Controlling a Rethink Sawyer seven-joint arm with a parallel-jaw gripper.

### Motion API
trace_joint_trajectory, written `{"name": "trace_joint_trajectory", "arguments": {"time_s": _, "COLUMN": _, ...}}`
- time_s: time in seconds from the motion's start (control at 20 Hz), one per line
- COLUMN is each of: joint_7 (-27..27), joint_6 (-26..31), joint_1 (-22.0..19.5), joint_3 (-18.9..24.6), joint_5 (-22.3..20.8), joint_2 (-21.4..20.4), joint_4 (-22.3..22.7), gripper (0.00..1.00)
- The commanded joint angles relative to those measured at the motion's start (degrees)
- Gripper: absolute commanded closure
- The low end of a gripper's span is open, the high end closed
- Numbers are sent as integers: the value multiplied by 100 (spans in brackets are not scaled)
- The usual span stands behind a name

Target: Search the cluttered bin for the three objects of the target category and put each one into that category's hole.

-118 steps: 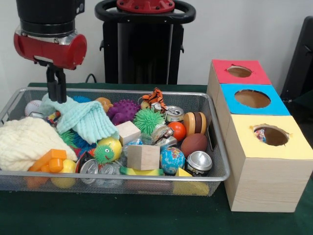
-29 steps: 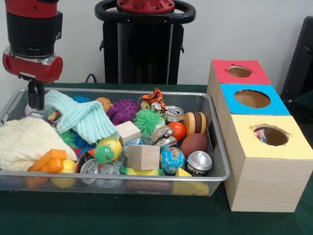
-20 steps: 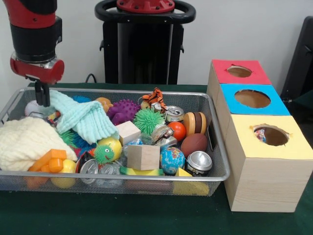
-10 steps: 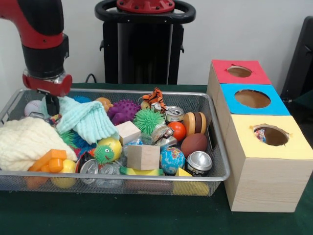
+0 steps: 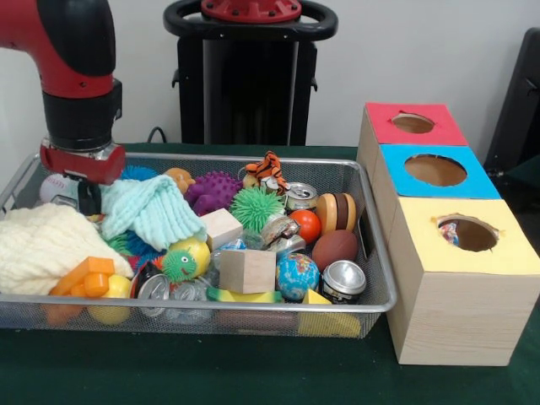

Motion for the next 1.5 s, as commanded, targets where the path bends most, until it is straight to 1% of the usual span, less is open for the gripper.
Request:
{"name": "trace_joint_trajectory", "arguments": {"time_s": 0.05, "joint_7": 394, "joint_6": -255, "joint_1": -69, "joint_3": 333, "joint_5": -68, "joint_2": 989, "joint_4": 200, "gripper": 100}}
{"name": "trace_joint_trajectory", "arguments": {"time_s": 0.25, "joint_7": 562, "joint_6": -312, "joint_1": -61, "joint_3": 509, "joint_5": 129, "joint_2": 1023, "joint_4": 575, "gripper": 100}}
{"name": "trace_joint_trajectory", "arguments": {"time_s": 0.5, "joint_7": 706, "joint_6": -338, "joint_1": -11, "joint_3": 735, "joint_5": 431, "joint_2": 1193, "joint_4": 849, "gripper": 100}}
{"name": "trace_joint_trajectory", "arguments": {"time_s": 0.75, "joint_7": 943, "joint_6": -654, "joint_1": 157, "joint_3": 658, "joint_5": 646, "joint_2": 1253, "joint_4": 1041, "gripper": 100}}
{"name": "trace_joint_trajectory", "arguments": {"time_s": 1.0, "joint_7": 1174, "joint_6": -925, "joint_1": 324, "joint_3": 548, "joint_5": 883, "joint_2": 1174, "joint_4": 1289, "gripper": 100}}
{"name": "trace_joint_trajectory", "arguments": {"time_s": 1.35, "joint_7": 1392, "joint_6": -1222, "joint_1": 424, "joint_3": 617, "joint_5": 1320, "joint_2": 1247, "joint_4": 1672, "gripper": 100}}
{"name": "trace_joint_trajectory", "arguments": {"time_s": 1.5, "joint_7": 1551, "joint_6": -1424, "joint_1": 591, "joint_3": 544, "joint_5": 1558, "joint_2": 1219, "joint_4": 1841, "gripper": 100}}
